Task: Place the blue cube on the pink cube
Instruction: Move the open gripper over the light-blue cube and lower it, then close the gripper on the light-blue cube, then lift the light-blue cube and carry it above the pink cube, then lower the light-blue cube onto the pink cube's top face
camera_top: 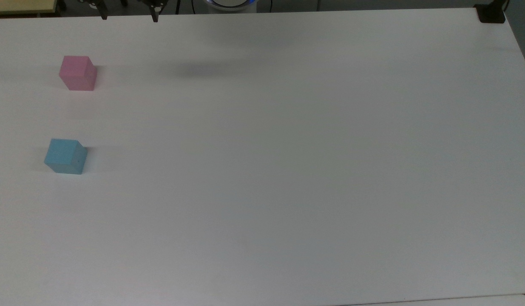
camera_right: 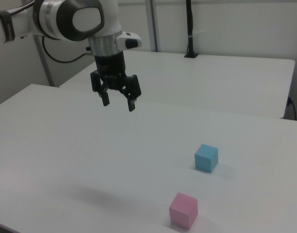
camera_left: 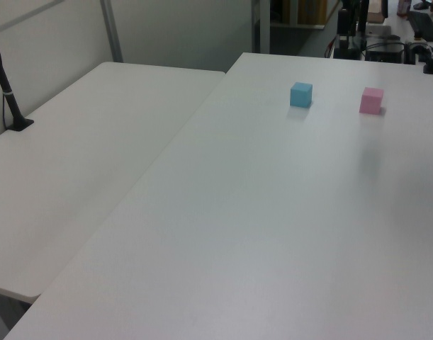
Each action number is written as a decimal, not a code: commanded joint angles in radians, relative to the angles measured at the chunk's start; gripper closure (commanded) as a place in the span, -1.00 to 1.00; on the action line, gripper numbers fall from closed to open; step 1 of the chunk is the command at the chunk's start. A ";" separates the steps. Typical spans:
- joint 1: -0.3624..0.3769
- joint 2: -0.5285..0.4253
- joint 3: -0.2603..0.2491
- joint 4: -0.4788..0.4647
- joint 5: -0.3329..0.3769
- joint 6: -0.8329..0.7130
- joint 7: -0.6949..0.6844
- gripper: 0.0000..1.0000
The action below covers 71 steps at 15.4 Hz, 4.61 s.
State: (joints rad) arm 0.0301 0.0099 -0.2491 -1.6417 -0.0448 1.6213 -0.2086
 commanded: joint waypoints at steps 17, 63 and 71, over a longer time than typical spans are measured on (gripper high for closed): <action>-0.076 0.438 -0.142 0.045 0.068 0.701 -0.061 -1.00; -0.059 0.061 -0.346 -0.472 -0.023 0.775 -0.442 0.61; -0.032 0.047 -0.348 -0.477 -0.010 0.750 -0.404 0.60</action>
State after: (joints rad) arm -0.0280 0.0888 -0.5750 -2.0925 -0.0512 2.3726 -0.6362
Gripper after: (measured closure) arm 0.445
